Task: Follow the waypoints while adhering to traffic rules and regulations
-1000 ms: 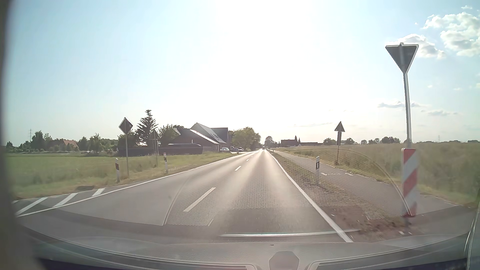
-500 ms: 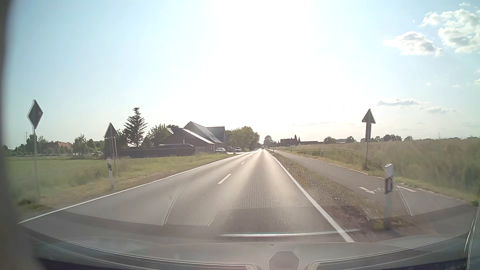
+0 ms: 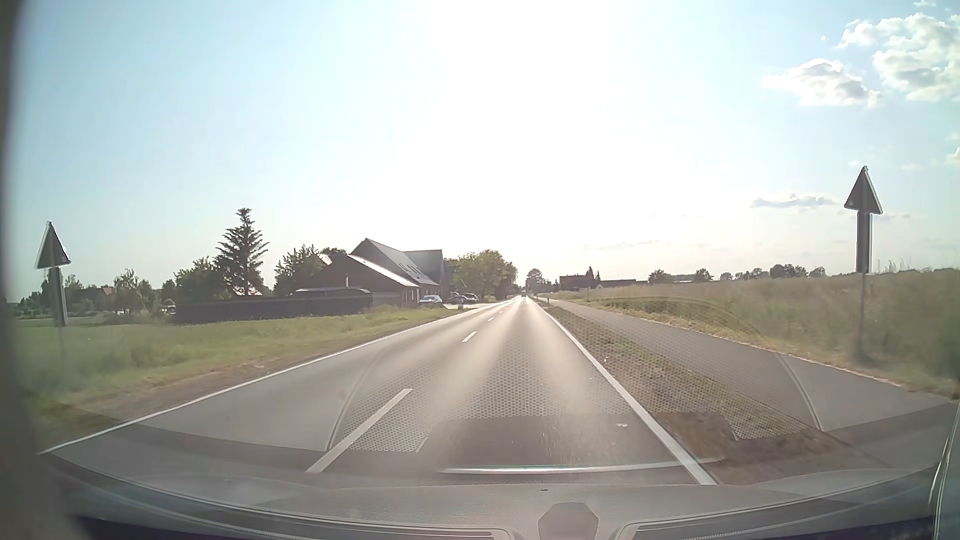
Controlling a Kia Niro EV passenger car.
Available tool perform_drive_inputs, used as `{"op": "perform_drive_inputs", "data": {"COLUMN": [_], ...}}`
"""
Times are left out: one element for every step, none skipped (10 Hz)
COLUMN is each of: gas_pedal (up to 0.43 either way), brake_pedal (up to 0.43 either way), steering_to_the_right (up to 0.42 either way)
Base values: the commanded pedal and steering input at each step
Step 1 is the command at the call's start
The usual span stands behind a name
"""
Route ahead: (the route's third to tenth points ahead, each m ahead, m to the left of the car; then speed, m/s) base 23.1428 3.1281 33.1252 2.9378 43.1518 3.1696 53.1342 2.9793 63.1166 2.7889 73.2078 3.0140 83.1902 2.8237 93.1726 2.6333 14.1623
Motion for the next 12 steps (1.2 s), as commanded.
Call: {"op": "perform_drive_inputs", "data": {"gas_pedal": [0.228, 0.24, 0.24, 0.24, 0.24, 0.24, 0.24, 0.24, 0.24, 0.24, 0.24, 0.24], "brake_pedal": [0.006, 0.006, 0.006, 0.006, 0.006, 0.006, 0.006, 0.006, 0.006, 0.006, 0.006, 0.006], "steering_to_the_right": [0.004, 0.004, 0.003, 0.003, 0.003, 0.003, 0.003, 0.003, 0.003, 0.003, 0.003, 0.003]}}
